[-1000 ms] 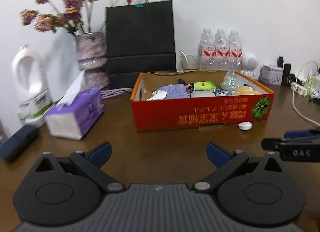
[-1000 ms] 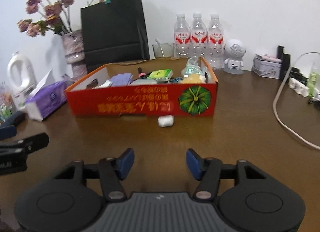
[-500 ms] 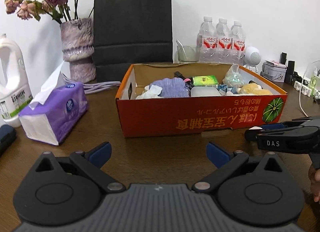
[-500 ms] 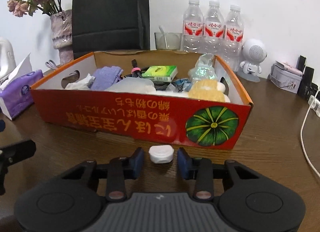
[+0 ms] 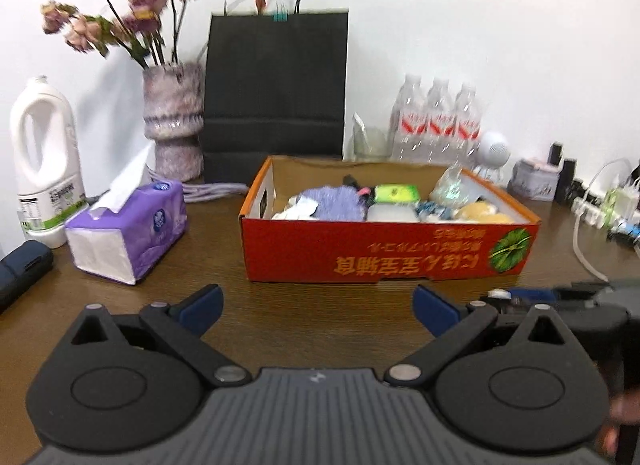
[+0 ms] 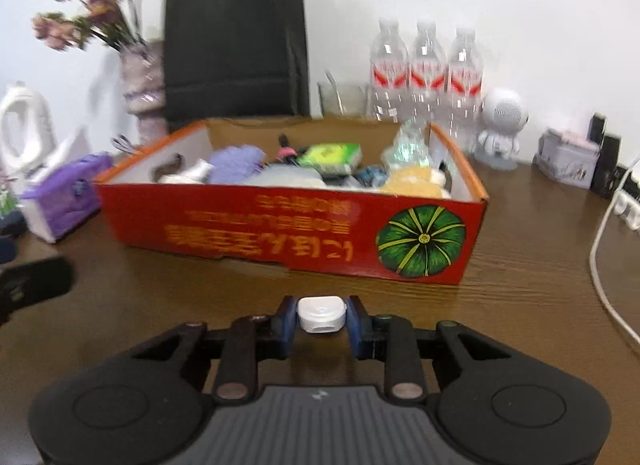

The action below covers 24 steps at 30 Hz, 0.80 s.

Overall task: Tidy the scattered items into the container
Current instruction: 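Grasp the small white case on the desk with the right tool, then carry the white case with the right tool over the box and lower it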

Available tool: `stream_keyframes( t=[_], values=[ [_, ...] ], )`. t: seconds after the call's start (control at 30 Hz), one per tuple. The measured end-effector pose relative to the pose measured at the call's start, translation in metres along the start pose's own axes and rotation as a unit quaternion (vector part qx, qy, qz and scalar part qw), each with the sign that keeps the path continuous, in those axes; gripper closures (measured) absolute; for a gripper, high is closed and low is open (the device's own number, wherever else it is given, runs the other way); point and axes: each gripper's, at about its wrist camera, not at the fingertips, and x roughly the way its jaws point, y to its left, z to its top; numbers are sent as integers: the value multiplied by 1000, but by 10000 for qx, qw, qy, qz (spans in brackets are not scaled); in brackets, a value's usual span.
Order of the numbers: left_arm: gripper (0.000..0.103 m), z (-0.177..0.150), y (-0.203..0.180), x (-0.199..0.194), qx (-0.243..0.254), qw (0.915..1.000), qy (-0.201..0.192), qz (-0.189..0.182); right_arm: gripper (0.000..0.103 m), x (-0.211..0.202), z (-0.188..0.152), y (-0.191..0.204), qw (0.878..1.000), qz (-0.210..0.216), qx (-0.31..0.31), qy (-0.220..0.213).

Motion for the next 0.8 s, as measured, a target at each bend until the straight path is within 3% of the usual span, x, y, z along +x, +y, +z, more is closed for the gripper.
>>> stream_keyframes(
  t=[0.13,0.37,0.6,0.8],
  values=[
    [0,-20,-11,-31,119,9995,-147,-258,77,-45,-25,13,10000,51,2,17],
    [0,-45,-28,-76,259,9986,-278,-366,77,-124,-64,23,9980,109,175,-602],
    [0,-67,-39,-124,287,9975,-513,-392,77,-181,-89,30,9910,29,192,-1326],
    [0,-74,-38,-148,258,9966,-719,-307,77,-209,-103,27,9875,-109,214,-1557]
  ],
)
